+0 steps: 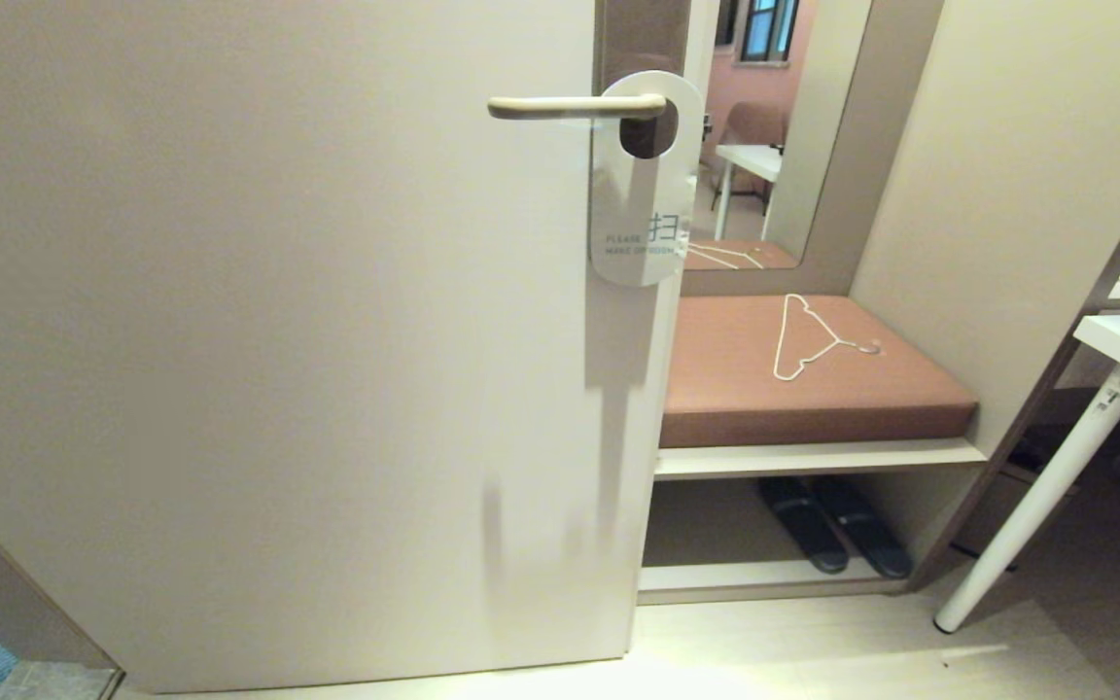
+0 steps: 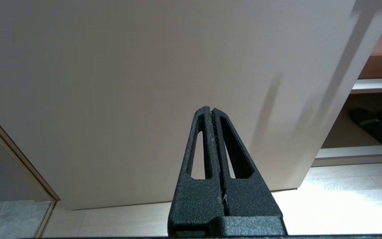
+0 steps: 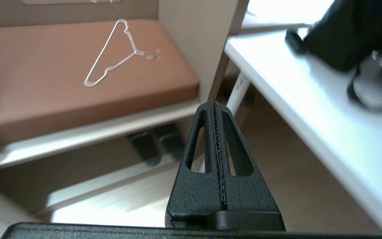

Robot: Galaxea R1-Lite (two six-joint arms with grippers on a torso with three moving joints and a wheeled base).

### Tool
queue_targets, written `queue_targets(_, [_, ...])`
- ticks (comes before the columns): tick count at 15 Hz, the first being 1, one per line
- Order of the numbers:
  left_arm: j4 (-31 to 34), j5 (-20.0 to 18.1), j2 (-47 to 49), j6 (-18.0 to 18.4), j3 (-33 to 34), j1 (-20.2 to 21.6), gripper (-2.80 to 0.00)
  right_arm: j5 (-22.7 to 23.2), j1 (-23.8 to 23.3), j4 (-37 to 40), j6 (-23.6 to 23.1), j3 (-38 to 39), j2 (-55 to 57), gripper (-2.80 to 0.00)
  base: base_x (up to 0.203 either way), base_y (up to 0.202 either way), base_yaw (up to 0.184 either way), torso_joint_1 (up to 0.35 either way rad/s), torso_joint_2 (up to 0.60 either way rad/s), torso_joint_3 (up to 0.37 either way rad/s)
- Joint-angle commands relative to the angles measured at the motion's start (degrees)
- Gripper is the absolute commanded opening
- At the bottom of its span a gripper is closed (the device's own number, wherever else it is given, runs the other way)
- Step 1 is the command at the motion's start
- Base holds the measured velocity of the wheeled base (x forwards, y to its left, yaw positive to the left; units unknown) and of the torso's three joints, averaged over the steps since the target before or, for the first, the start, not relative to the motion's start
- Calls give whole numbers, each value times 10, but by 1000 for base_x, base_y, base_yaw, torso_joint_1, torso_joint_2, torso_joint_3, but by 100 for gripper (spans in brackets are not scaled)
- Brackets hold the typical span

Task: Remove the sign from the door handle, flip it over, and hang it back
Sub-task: Take down the sign

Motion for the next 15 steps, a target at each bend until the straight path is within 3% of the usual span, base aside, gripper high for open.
queue_targets(1, [0,0,0,0,0,0,-280,63,-9,-30,-8,-24,88,-280,0,0,0,0,0,0])
queue_targets(3, [0,0,0,0,0,0,-280,142,-11,-40,-7,-52,143,-280,0,0,0,0,0,0])
queue_targets(6, [0,0,0,0,0,0,-280,328,-31,-51,-9,-120,229,-280,0,0,0,0,0,0])
queue_targets(9, [0,0,0,0,0,0,-280,461,-47,-79,-17,-187,323,-280,0,0,0,0,0,0])
queue_targets(12, [0,0,0,0,0,0,-280,651,-49,-99,-19,-263,396,-280,0,0,0,0,0,0])
queue_targets(14, [0,0,0,0,0,0,-280,733,-41,-100,-19,-304,431,-280,0,0,0,0,0,0])
queue_targets(15, [0,0,0,0,0,0,-280,751,-32,-99,-18,-321,445,-280,0,0,0,0,0,0])
